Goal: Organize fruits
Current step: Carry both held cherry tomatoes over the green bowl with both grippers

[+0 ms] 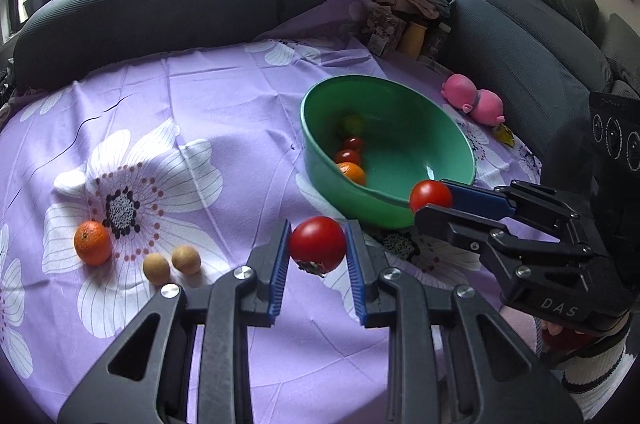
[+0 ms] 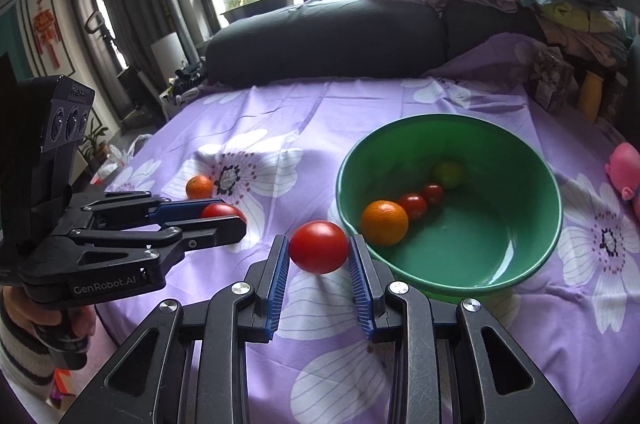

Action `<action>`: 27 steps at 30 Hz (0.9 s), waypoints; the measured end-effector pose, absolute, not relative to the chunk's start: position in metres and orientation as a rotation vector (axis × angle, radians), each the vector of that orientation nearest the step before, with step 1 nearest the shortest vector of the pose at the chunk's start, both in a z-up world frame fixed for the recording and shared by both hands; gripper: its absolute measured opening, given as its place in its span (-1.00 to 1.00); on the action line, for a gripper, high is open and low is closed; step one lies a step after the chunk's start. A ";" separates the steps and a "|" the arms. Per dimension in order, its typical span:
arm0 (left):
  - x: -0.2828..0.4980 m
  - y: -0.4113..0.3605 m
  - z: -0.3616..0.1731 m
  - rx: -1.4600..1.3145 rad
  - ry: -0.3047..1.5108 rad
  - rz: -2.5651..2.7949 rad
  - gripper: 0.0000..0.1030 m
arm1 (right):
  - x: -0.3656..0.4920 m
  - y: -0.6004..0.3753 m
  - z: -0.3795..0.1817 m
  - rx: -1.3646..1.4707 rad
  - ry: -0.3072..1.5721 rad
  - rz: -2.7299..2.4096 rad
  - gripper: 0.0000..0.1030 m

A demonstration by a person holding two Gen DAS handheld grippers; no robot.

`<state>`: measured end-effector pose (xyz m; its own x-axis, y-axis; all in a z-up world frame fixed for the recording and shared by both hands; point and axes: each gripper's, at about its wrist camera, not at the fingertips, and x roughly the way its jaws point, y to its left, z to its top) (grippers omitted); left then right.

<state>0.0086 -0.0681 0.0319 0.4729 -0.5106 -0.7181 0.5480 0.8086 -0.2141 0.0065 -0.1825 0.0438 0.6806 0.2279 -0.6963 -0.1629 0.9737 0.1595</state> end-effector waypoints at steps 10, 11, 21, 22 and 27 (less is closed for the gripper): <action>0.022 -0.112 0.040 0.083 0.830 -0.726 -0.48 | 0.005 -0.213 0.046 0.118 0.770 0.142 -0.37; 0.024 -0.115 0.039 0.086 0.829 -0.732 -0.48 | 0.005 -0.216 0.046 0.120 0.770 0.136 -0.37; 0.039 -0.142 0.025 0.104 0.872 -0.761 -0.48 | 0.009 -0.237 0.038 0.144 0.781 0.089 -0.37; 0.040 -0.144 0.023 0.107 0.877 -0.763 -0.48 | 0.010 -0.238 0.037 0.145 0.784 0.085 -0.37; 0.044 -0.149 0.016 0.122 0.893 -0.760 -0.48 | 0.014 -0.242 0.032 0.148 0.795 0.077 -0.37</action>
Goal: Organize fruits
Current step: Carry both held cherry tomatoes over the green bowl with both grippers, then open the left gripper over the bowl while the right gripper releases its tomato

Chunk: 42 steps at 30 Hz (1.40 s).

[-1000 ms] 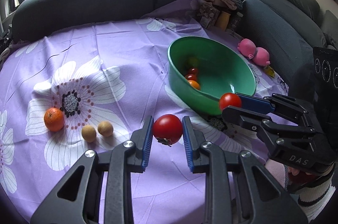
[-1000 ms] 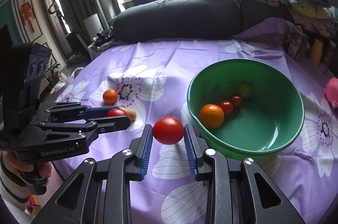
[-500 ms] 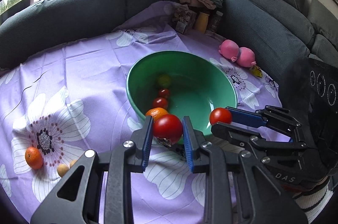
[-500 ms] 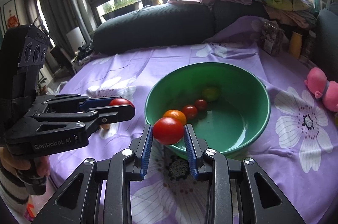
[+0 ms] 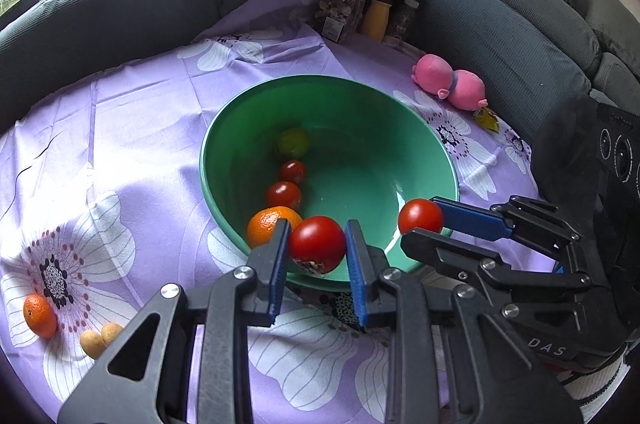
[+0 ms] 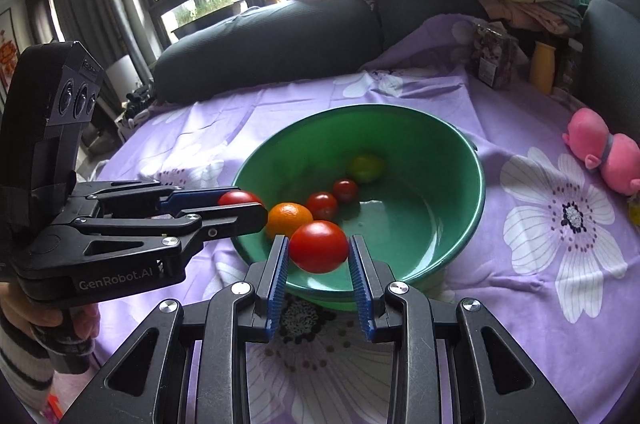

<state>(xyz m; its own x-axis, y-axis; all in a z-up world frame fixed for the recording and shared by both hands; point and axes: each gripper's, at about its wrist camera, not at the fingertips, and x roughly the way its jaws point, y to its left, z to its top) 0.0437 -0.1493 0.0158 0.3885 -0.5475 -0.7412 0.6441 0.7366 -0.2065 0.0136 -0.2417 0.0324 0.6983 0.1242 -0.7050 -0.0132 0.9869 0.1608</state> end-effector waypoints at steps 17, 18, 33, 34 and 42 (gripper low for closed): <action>0.043 -0.160 0.005 0.189 0.905 -0.745 -0.48 | 0.018 -0.242 0.024 0.124 0.824 0.068 -0.37; 0.043 -0.160 0.005 0.192 0.904 -0.744 -0.48 | 0.019 -0.242 0.024 0.122 0.825 0.066 -0.37; 0.042 -0.160 0.003 0.209 0.899 -0.734 -0.49 | 0.018 -0.240 0.023 0.112 0.835 0.054 -0.37; 0.042 -0.160 0.003 0.211 0.898 -0.732 -0.48 | 0.018 -0.240 0.023 0.111 0.835 0.054 -0.37; 0.038 -0.155 0.009 0.201 0.874 -0.723 0.07 | 0.014 -0.243 0.026 0.123 0.830 0.044 -0.37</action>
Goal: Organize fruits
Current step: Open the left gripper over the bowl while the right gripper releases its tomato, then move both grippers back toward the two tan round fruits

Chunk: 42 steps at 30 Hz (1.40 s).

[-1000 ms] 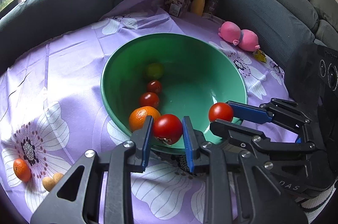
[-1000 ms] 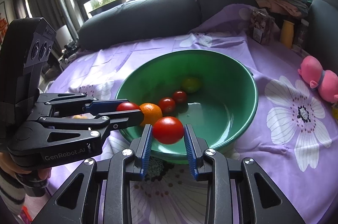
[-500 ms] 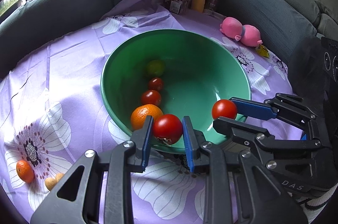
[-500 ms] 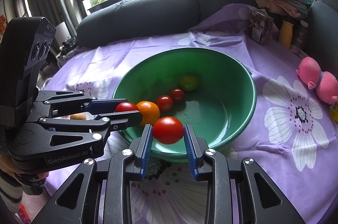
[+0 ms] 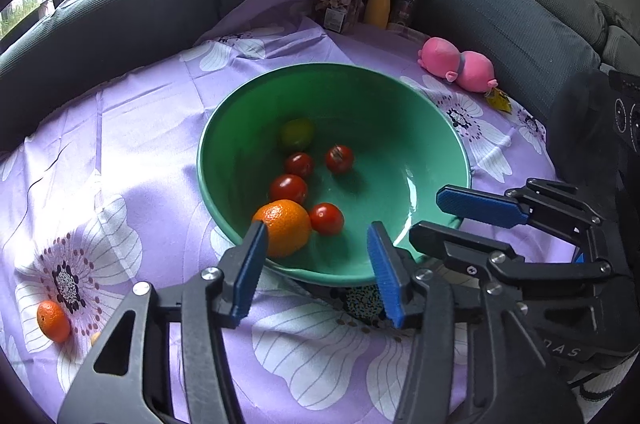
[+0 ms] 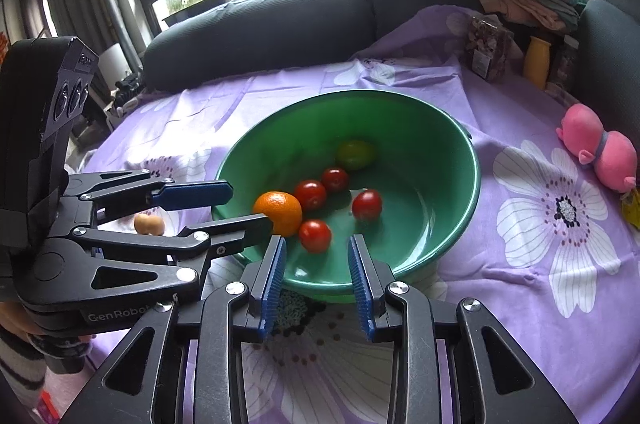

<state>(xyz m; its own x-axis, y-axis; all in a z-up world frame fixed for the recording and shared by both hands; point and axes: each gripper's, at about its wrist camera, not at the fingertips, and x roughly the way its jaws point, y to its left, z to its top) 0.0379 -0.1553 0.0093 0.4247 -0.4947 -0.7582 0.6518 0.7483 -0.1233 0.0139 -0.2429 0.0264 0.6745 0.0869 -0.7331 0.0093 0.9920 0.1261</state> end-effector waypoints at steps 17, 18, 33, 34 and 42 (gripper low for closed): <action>0.001 -0.092 0.013 0.149 0.883 -0.575 0.63 | -0.014 -0.225 0.044 0.183 0.789 0.112 -0.32; -0.001 -0.087 0.012 0.141 0.889 -0.562 0.63 | -0.015 -0.221 0.044 0.173 0.794 0.120 -0.28; -0.030 -0.012 0.009 0.052 0.889 -0.396 0.84 | -0.017 -0.147 0.039 0.038 0.848 0.282 -0.07; -0.031 -0.009 0.009 0.049 0.888 -0.390 0.84 | -0.016 -0.143 0.038 0.030 0.851 0.288 -0.07; -0.032 0.028 0.003 0.000 0.892 -0.337 0.84 | -0.006 -0.113 0.035 0.000 0.875 0.332 -0.06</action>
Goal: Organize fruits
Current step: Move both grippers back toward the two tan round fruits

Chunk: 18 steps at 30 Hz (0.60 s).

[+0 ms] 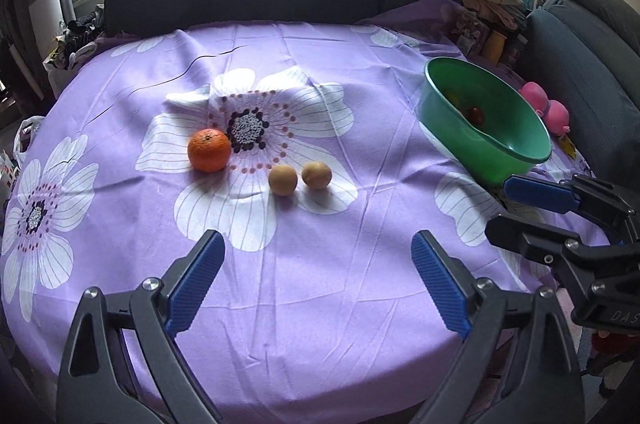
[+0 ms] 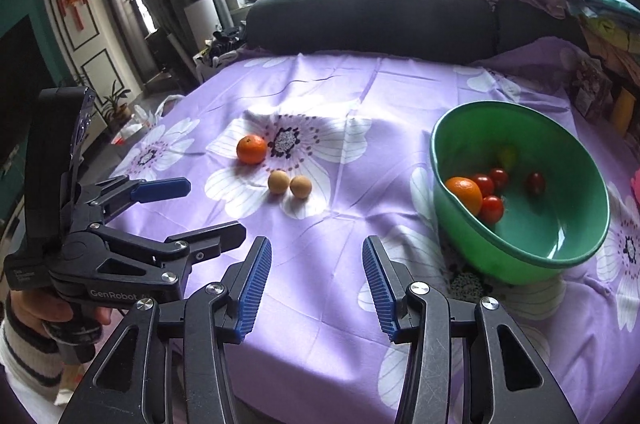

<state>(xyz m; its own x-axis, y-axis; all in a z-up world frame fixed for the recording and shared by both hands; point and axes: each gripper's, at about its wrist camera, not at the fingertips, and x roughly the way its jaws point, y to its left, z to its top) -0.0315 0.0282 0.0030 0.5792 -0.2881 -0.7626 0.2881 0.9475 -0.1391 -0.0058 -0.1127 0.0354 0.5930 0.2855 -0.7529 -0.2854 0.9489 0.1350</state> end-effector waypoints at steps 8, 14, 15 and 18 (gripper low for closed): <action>-0.021 0.062 -0.013 -0.082 0.926 -0.302 0.84 | 0.011 -0.090 0.028 -0.020 0.913 0.358 -0.06; -0.007 0.075 -0.023 -0.128 0.954 -0.302 0.83 | 0.027 -0.078 0.017 -0.040 0.947 0.360 -0.06; -0.004 0.074 -0.024 -0.127 0.954 -0.307 0.83 | 0.030 -0.076 0.015 -0.046 0.953 0.358 -0.06; 0.004 0.072 -0.025 -0.129 0.956 -0.333 0.81 | 0.041 -0.072 0.008 -0.064 0.975 0.351 -0.06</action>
<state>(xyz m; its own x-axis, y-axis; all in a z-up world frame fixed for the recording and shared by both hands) 0.0039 0.0718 -0.0245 0.5307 -0.3349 -0.7786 0.2216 0.9415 -0.2539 0.0411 -0.0717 0.0075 0.5095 0.2627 -0.8193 -0.3193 0.9420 0.1035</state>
